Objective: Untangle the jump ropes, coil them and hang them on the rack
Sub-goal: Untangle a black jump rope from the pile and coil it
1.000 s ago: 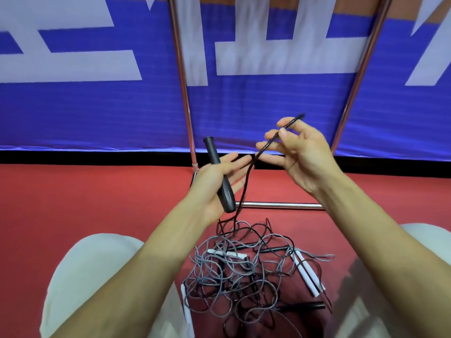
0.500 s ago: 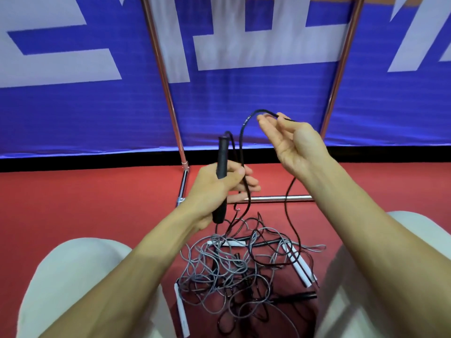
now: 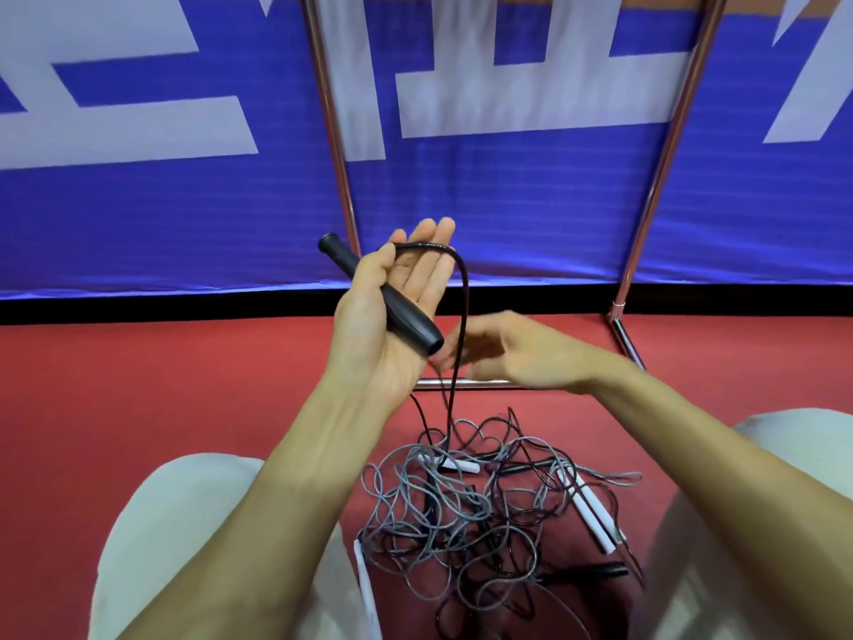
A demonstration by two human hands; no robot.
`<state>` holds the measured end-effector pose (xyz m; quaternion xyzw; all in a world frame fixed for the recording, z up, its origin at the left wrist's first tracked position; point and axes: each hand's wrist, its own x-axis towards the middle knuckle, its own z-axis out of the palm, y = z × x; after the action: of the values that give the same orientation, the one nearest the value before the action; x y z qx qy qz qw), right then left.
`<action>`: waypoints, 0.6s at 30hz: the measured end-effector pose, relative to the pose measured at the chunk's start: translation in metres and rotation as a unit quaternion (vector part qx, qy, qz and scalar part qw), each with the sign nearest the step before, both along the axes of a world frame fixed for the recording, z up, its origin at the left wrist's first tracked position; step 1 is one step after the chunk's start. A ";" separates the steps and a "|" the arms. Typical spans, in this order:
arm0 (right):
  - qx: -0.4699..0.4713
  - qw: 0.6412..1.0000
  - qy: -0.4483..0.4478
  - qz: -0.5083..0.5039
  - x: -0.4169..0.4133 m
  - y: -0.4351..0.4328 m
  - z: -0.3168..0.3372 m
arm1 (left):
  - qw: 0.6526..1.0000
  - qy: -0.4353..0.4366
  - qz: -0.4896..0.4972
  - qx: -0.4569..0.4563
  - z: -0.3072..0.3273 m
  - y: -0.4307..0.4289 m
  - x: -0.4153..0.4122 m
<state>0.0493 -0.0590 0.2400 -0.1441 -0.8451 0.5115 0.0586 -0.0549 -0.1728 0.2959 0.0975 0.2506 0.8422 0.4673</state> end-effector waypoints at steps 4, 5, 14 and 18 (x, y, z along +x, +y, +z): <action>0.123 0.992 -0.031 -0.021 -0.006 -0.008 -0.021 | 0.999 -0.016 0.003 0.034 0.002 -0.005 -0.006; 0.087 0.995 -0.023 -0.051 -0.008 -0.009 -0.022 | 1.000 -0.005 0.006 0.030 0.002 -0.005 -0.007; -0.124 0.954 0.146 -0.230 -0.004 -0.004 0.003 | 0.982 0.163 -0.019 -0.093 -0.015 0.003 -0.003; -0.171 0.922 0.246 -0.247 0.006 0.002 0.022 | 0.899 0.364 0.037 -0.239 -0.039 0.012 0.005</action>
<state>0.0555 -0.0574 0.2622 -0.2262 -0.6410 0.6371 0.3633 -0.0498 -0.1606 0.2572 0.2733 0.6009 0.6791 0.3209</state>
